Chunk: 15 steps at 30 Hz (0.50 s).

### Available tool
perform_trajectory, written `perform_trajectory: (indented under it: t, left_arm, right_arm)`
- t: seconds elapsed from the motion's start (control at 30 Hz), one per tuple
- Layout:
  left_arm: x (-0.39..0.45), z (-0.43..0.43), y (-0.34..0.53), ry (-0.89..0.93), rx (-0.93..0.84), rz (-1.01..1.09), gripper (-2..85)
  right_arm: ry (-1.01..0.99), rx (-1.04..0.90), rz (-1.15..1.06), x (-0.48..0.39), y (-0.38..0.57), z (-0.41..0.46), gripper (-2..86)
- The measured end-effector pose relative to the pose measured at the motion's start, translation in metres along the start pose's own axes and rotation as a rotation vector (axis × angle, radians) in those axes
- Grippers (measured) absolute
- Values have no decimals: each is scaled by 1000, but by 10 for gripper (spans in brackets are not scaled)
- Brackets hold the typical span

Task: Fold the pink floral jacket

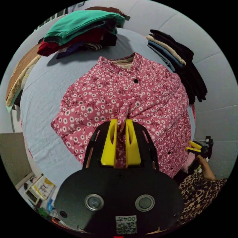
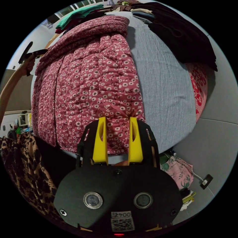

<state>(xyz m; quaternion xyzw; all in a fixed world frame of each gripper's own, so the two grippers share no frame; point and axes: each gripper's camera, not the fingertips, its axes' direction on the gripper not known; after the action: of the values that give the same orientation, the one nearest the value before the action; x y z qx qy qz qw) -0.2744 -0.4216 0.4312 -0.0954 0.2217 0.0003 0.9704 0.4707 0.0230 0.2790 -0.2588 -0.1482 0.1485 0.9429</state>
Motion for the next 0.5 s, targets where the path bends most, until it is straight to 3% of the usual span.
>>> perform_trajectory:
  t: [0.13, 0.23, 0.33, 0.43, 0.5]
  left_arm:
    - [-14, -45, 41, -98, 232, -195, 73]
    - [18, -62, 55, -151, 386, -148, 67]
    - [62, -43, 43, -133, 414, 10, 52]
    - [81, -6, 20, -156, 364, 55, 32]
    - [79, 18, 8, -164, 313, 48, 26]
  right_arm:
    - [-36, 34, 3, 17, 9, -2, 123]
    - [-106, 40, -9, 31, 18, -6, 126]
    - [-222, 143, 35, 57, 25, -28, 123]
    - [-347, 331, 116, 95, 15, -49, 107]
    - [-352, 358, 120, 111, -7, -53, 107]
